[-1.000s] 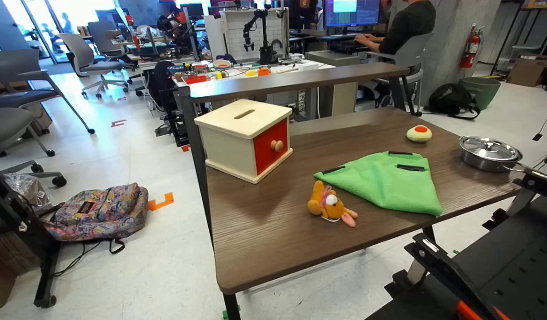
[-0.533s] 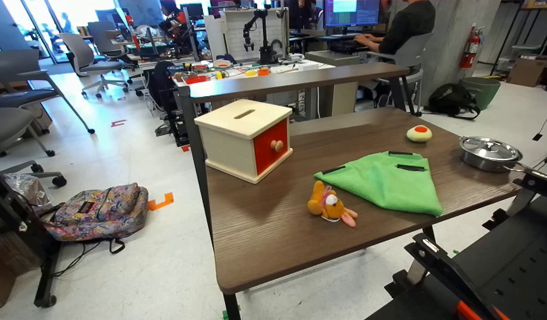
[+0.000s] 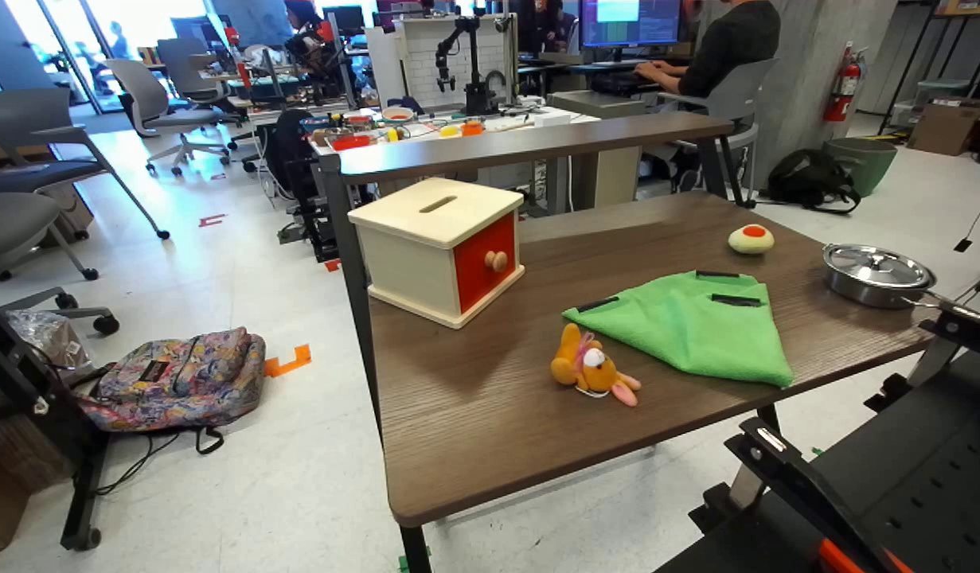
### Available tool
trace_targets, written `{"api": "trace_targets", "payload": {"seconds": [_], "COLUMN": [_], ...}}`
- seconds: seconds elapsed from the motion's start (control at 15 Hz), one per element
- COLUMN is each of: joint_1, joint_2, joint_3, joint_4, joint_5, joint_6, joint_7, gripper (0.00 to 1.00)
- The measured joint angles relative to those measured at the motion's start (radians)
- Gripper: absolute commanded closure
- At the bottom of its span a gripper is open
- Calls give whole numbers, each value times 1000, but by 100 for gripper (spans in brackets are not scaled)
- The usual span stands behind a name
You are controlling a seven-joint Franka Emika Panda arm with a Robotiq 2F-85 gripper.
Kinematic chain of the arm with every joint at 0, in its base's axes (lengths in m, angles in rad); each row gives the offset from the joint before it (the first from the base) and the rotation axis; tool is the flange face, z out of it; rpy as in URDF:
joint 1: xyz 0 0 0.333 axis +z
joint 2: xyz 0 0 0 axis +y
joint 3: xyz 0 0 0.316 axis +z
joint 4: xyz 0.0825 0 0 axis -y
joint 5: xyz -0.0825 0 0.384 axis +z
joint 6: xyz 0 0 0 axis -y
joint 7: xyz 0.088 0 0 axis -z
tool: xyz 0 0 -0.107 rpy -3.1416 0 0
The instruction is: Uncover the silver pot
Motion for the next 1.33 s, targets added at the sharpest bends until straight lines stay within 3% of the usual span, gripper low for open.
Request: {"api": "trace_targets", "payload": {"seconds": [0.53,0.87,1.33], "joint_1": [-27,-29,-76], "joint_2": [273,446,606], "joint_3": [-103,-113,-114], "joint_4": [40,99,182], "joint_5": [14,44,54], "joint_6": [209,325,375], "joint_7": [-64,-81,-84], "gripper": [0,0,0]}}
